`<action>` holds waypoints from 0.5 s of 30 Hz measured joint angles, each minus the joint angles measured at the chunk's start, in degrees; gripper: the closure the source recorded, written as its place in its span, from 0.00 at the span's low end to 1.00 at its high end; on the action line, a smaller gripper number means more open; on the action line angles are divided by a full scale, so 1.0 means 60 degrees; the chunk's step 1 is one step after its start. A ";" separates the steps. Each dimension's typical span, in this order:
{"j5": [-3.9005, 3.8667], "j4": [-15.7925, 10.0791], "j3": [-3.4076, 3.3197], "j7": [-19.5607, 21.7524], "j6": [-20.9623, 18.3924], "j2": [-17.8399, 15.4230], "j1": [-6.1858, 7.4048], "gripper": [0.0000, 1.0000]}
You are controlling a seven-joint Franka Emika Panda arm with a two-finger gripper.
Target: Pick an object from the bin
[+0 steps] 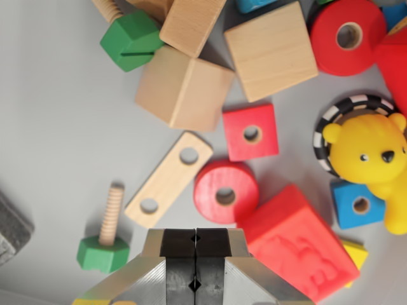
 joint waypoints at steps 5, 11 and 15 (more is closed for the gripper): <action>-0.0047 0.0005 -0.0004 0.0038 -0.0502 -0.0482 0.0000 1.00; -0.0101 0.0072 -0.0006 0.0081 -0.1081 -0.0993 0.0000 1.00; -0.0130 0.0164 -0.0006 0.0106 -0.1495 -0.1294 0.0000 1.00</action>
